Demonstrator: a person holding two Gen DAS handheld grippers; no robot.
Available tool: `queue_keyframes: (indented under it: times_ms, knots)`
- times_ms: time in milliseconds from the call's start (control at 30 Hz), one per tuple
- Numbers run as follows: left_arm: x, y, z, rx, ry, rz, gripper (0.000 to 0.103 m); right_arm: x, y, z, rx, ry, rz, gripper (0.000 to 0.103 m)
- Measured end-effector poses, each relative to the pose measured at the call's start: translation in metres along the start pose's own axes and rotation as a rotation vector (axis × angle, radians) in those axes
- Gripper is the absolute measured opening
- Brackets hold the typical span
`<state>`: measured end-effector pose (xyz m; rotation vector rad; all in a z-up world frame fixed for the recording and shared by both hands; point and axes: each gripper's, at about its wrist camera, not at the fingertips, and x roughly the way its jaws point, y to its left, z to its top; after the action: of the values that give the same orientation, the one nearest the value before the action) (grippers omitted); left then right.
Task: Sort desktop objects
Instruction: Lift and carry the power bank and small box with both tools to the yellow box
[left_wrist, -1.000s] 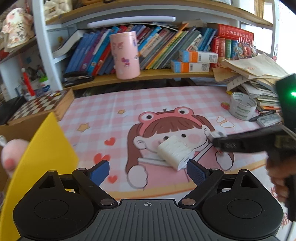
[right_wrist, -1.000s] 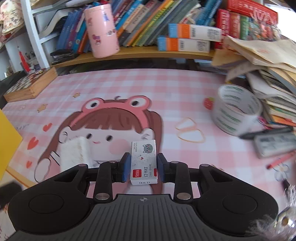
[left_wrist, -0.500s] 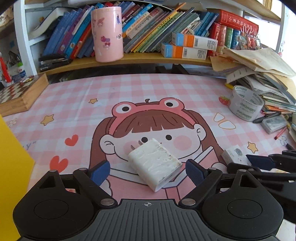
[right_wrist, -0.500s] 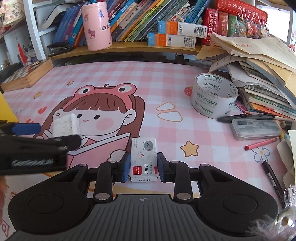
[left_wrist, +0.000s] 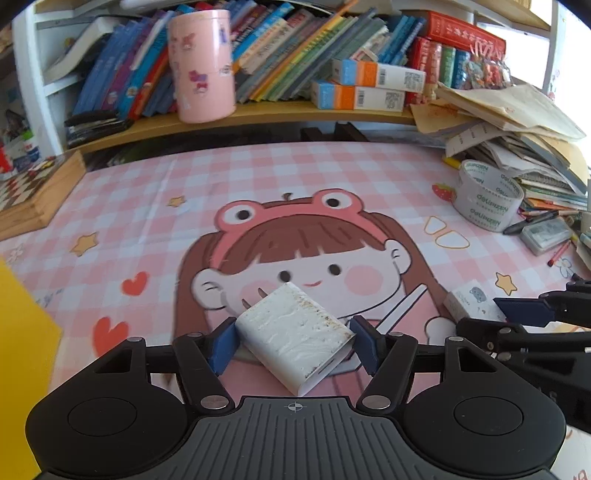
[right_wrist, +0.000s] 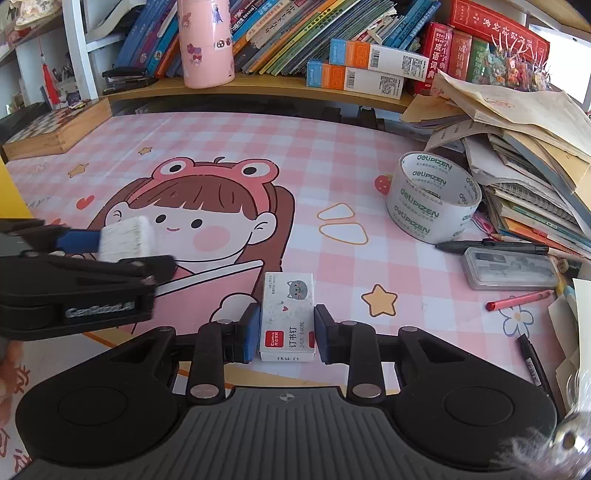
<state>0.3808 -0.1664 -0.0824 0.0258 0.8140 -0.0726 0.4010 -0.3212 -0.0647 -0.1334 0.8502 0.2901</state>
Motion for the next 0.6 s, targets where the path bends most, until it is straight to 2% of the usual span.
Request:
queue_keyframes:
  times_ms: [100,600]
  knots:
    - [-0.018,0.007,-0.003,-0.002,-0.029,0.002,0.066,-0.003,0.002,0.000,0.007,0.005,0.008,0.028]
    - [-0.102,0.025,-0.017,-0.010,-0.127,0.052,0.066,-0.061,0.039,0.000,0.012,-0.083,0.118,0.028]
